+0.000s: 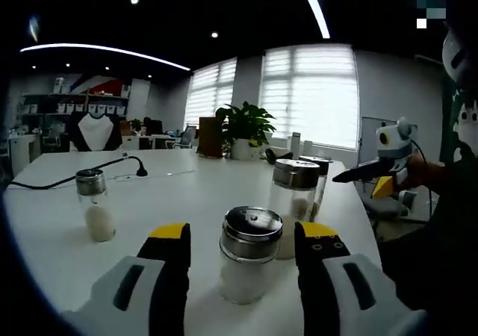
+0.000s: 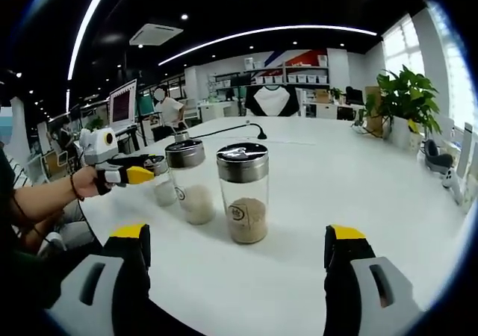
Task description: Rotate the seasoning bottle until the label or dispensing opening points toward the visible target arrow and the bottle remains upright within the marked orientation range
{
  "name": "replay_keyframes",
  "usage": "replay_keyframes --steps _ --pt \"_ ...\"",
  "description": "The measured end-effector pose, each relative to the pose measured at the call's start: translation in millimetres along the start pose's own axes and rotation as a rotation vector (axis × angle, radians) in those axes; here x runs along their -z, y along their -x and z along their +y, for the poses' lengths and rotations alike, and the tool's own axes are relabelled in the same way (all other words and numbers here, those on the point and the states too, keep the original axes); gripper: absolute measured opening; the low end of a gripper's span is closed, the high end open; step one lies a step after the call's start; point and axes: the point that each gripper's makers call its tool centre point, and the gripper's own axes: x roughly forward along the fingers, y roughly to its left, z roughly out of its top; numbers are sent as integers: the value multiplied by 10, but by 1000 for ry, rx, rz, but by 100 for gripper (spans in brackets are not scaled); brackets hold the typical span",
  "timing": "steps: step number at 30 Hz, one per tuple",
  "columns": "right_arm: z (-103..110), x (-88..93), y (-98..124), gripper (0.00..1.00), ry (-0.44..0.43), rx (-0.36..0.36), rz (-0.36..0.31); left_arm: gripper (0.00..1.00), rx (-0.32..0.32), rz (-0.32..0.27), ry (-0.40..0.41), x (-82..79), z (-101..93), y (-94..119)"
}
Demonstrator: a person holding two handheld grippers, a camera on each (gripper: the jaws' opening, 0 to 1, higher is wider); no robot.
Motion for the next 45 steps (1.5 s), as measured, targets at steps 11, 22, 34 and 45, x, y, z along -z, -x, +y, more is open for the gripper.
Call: replay_keyframes --steps 11,22,34,45 --pt "-10 -6 1 99 -5 0 -8 59 -330 6 -25 8 107 125" --pt "-10 -3 12 99 -4 -1 -6 60 -547 -17 58 96 129 180" --pt "11 9 8 99 -4 -6 -2 59 -652 -35 95 94 131 117" --pt "-12 36 21 99 -6 1 7 52 -661 20 90 200 191 -3"
